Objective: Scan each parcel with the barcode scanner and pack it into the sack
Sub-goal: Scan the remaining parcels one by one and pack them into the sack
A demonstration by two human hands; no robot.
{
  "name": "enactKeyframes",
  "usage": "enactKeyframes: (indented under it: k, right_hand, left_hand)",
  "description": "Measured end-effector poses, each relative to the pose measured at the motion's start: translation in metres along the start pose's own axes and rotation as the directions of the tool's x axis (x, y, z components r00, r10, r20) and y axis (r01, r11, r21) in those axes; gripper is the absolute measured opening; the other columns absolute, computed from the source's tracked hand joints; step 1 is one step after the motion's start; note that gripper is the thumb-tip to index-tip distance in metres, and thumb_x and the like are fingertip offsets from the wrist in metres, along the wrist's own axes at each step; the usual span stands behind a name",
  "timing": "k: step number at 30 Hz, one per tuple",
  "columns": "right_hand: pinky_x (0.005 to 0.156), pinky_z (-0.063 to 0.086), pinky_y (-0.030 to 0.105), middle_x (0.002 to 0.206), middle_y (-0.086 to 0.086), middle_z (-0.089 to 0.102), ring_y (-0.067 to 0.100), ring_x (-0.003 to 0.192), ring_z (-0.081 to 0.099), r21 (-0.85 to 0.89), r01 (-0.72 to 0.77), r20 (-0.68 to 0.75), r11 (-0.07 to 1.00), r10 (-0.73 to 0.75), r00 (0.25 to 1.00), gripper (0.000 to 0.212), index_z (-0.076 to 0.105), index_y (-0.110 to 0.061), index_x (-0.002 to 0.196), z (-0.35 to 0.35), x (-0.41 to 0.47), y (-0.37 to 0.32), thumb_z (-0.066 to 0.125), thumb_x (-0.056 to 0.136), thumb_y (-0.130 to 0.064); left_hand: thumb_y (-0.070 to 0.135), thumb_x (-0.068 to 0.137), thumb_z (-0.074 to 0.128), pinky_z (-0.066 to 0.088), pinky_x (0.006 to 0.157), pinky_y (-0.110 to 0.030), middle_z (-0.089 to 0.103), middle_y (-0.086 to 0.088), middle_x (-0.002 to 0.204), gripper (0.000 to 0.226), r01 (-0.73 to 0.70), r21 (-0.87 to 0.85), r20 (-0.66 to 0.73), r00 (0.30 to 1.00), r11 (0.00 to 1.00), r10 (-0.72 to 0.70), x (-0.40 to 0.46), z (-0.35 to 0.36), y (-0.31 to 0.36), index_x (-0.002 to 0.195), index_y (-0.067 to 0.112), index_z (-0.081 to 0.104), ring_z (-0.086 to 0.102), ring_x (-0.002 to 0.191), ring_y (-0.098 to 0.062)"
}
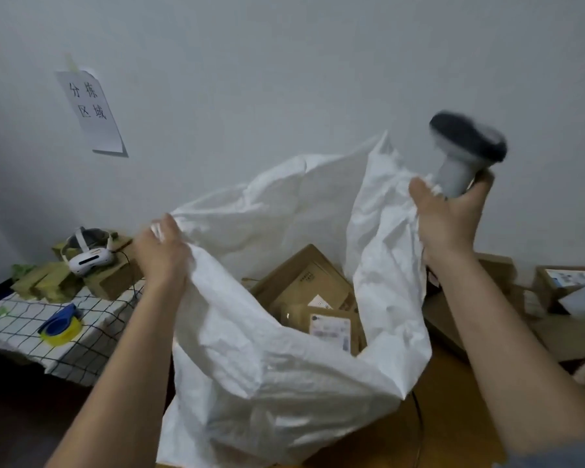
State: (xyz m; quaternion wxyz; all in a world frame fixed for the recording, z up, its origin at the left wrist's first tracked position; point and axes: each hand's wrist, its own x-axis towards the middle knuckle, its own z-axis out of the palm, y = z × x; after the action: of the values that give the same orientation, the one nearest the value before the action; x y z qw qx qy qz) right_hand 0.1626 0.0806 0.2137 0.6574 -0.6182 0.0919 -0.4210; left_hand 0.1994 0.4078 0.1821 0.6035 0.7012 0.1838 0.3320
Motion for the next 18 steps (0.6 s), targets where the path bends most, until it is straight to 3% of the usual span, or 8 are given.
enactKeyframes:
  k: [3, 5, 7, 9, 11, 14, 18]
  right_hand:
    - [0.091, 0.056, 0.036, 0.117, -0.002, 0.057, 0.004, 0.093, 0.063, 0.008, -0.098, -0.033, 0.995, 0.099, 0.995, 0.064, 0.035, -0.021, 0.133, -0.009, -0.001, 0.008, 0.072, 0.082, -0.015]
    - [0.091, 0.056, 0.038, 0.119, 0.000, 0.058, 0.007, 0.095, 0.065, 0.125, -0.008, -0.123, 0.992, 0.023, 0.992, 0.067, 0.035, -0.019, 0.131, -0.010, 0.021, -0.013, 0.073, 0.076, -0.012]
    - [0.094, 0.054, 0.037, 0.128, 0.006, 0.055, 0.013, 0.109, 0.064, 0.259, 0.122, -0.190, 0.958, -0.073, 0.979, 0.072, 0.032, -0.021, 0.129, -0.012, 0.048, -0.034, 0.076, 0.072, -0.011]
    - [0.099, 0.052, 0.039, 0.133, 0.008, 0.051, 0.017, 0.117, 0.060, 0.319, 0.168, -0.208, 0.933, -0.105, 0.973, 0.074, 0.029, -0.023, 0.128, -0.015, 0.057, -0.039, 0.078, 0.073, -0.012]
    - [0.098, 0.052, 0.037, 0.131, 0.004, 0.053, 0.012, 0.114, 0.061, 0.226, 0.075, -0.184, 0.971, -0.033, 0.982, 0.071, 0.031, -0.024, 0.128, -0.017, 0.043, -0.025, 0.078, 0.075, -0.015]
    - [0.097, 0.053, 0.035, 0.126, 0.000, 0.057, 0.008, 0.107, 0.063, 0.101, -0.097, -0.143, 0.990, 0.111, 0.983, 0.072, 0.035, -0.017, 0.135, -0.025, 0.010, 0.016, 0.079, 0.079, -0.020]
    - [0.098, 0.052, 0.040, 0.129, 0.000, 0.054, 0.014, 0.112, 0.060, 0.033, -0.218, -0.178, 0.975, 0.221, 0.959, 0.078, 0.033, -0.022, 0.137, -0.046, 0.000, 0.041, 0.081, 0.077, -0.032]
  left_hand:
    - [0.023, 0.100, 0.048, 0.030, 0.052, -0.027, 0.033, 0.003, 0.064, 0.040, 0.047, -0.058, -0.017, 0.999, 0.997, -0.048, 0.001, 0.002, -0.006, 0.064, 0.020, 0.032, 0.031, 0.056, -0.008]
    - [0.027, 0.099, 0.050, 0.028, 0.046, -0.020, 0.033, 0.007, 0.062, 0.041, -0.039, -0.124, -0.056, 0.998, 0.992, 0.033, 0.017, 0.002, 0.018, 0.063, 0.022, 0.034, 0.032, 0.050, -0.002]
    - [0.030, 0.098, 0.051, 0.028, 0.046, -0.017, 0.033, 0.009, 0.060, 0.041, -0.145, -0.183, -0.119, 0.985, 0.972, 0.125, 0.032, 0.002, 0.043, 0.061, 0.024, 0.034, 0.032, 0.045, 0.004]
    - [0.030, 0.099, 0.048, 0.027, 0.045, -0.014, 0.034, 0.009, 0.058, 0.043, -0.208, -0.158, -0.156, 0.971, 0.965, 0.183, 0.032, 0.004, 0.048, 0.059, 0.024, 0.033, 0.033, 0.043, 0.005]
    - [0.029, 0.099, 0.048, 0.029, 0.044, -0.014, 0.038, 0.006, 0.059, 0.042, -0.133, -0.042, -0.069, 0.989, 0.990, 0.130, 0.023, 0.010, 0.028, 0.060, 0.021, 0.036, 0.035, 0.049, 0.002]
    - [0.021, 0.099, 0.048, 0.029, 0.052, -0.029, 0.034, -0.003, 0.063, 0.039, 0.007, 0.083, 0.080, 0.997, 0.997, -0.013, 0.002, 0.014, -0.019, 0.063, 0.014, 0.037, 0.031, 0.056, -0.011]
    - [0.019, 0.097, 0.048, 0.022, 0.048, -0.028, 0.029, -0.001, 0.060, 0.038, 0.061, 0.165, 0.127, 0.988, 0.984, -0.082, -0.008, 0.012, -0.044, 0.063, 0.013, 0.033, 0.025, 0.053, -0.014]
